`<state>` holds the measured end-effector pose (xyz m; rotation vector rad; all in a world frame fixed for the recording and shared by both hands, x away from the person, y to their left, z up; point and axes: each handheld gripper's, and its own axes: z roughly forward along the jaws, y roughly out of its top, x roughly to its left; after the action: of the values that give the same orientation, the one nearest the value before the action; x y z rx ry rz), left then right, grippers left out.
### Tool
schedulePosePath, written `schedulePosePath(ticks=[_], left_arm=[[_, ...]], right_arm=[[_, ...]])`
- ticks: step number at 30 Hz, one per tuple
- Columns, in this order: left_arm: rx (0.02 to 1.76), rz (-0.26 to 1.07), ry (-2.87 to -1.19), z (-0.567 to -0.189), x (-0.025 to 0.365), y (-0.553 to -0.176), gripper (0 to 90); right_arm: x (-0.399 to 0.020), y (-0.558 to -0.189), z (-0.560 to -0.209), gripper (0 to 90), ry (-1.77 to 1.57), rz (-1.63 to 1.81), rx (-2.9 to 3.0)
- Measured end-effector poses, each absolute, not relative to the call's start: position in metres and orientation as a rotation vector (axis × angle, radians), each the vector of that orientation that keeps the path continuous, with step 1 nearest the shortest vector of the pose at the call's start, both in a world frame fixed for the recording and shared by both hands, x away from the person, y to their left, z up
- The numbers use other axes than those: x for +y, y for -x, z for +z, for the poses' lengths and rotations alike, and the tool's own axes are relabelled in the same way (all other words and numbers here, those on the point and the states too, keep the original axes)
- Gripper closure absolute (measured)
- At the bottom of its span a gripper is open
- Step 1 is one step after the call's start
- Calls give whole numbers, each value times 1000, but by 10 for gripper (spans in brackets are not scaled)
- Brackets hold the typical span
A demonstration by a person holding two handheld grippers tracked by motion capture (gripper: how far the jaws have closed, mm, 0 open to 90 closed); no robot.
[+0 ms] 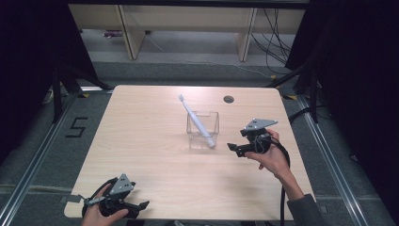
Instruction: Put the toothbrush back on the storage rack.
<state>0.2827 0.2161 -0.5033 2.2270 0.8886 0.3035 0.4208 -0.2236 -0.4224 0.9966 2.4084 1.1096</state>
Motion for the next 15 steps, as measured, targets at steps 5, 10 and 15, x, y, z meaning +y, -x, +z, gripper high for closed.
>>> schedulePosePath(ticks=[5, 10, 15], left_arm=[[888, 313, -2234, -504, 216, -284, 153], [883, 313, -2229, -504, 216, -284, 153], [887, 313, -2227, -504, 215, -283, 153]], right_arm=[[-223, -417, -429, 239, -944, 1108, 2412], [-223, -411, -434, 236, -978, 1095, 2433], [-223, -408, -440, 227, -949, 1110, 2415]])
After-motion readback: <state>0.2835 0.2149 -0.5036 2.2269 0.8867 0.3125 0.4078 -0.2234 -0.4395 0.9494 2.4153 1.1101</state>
